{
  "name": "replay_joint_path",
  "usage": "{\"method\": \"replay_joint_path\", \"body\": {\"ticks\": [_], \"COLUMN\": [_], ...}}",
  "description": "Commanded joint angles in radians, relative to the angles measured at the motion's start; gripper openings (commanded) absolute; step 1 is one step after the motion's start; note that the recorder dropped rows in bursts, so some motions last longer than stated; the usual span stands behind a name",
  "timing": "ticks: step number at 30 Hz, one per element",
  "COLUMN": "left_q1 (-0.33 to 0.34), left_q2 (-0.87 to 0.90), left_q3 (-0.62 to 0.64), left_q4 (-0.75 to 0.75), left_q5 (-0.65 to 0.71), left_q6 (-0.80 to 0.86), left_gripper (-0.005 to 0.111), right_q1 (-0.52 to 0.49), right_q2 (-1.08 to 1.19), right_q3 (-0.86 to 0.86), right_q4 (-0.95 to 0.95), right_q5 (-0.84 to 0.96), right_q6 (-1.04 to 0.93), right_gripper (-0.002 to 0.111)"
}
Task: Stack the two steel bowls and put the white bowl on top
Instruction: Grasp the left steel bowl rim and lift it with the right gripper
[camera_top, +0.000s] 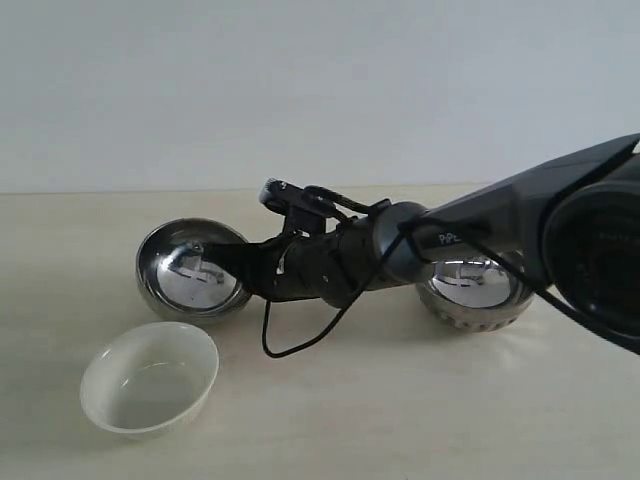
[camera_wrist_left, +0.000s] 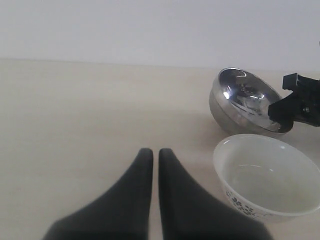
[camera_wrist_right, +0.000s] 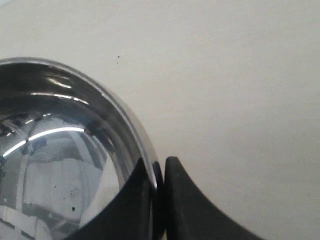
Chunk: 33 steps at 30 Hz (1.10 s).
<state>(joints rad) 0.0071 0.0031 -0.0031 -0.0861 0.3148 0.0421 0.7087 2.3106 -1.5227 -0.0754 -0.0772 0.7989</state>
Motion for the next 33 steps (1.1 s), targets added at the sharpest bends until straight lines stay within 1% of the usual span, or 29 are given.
{"method": "replay_joint_path", "body": {"ticks": [1, 5, 10, 20, 24, 27, 31, 33], "left_q1": [-0.005, -0.005, -0.005, -0.005, -0.005, -0.005, -0.005, -0.005], "left_q2": [-0.003, -0.003, -0.003, -0.003, -0.003, -0.003, -0.003, -0.003], "left_q3": [0.003, 0.003, 0.003, 0.003, 0.003, 0.003, 0.003, 0.003], "left_q4": [0.0, 0.0, 0.0, 0.0, 0.0, 0.0, 0.0, 0.0], "left_q5": [-0.008, -0.008, -0.008, -0.008, -0.008, -0.008, -0.008, -0.008], "left_q6": [-0.005, -0.005, -0.005, -0.005, -0.005, -0.005, -0.005, -0.005], "left_gripper": [0.004, 0.004, 0.004, 0.004, 0.004, 0.004, 0.004, 0.004], "right_q1": [0.0, -0.002, -0.022, -0.115, -0.124, -0.119, -0.122, -0.114], "right_q2": [-0.051, -0.114, -0.215, -0.407, -0.432, -0.461, -0.532, -0.565], "right_q3": [-0.002, -0.002, -0.002, -0.002, 0.006, 0.077, 0.26, 0.344], "right_q4": [-0.003, -0.006, -0.006, -0.025, -0.041, -0.041, -0.04, -0.001], "right_q5": [-0.006, 0.031, 0.143, 0.595, 0.748, 0.737, 0.606, 0.53], "right_q6": [0.003, -0.038, -0.157, -0.315, -0.367, -0.392, -0.386, -0.399], "right_gripper": [0.0, 0.0, 0.0, 0.0, 0.0, 0.0, 0.0, 0.0]}}
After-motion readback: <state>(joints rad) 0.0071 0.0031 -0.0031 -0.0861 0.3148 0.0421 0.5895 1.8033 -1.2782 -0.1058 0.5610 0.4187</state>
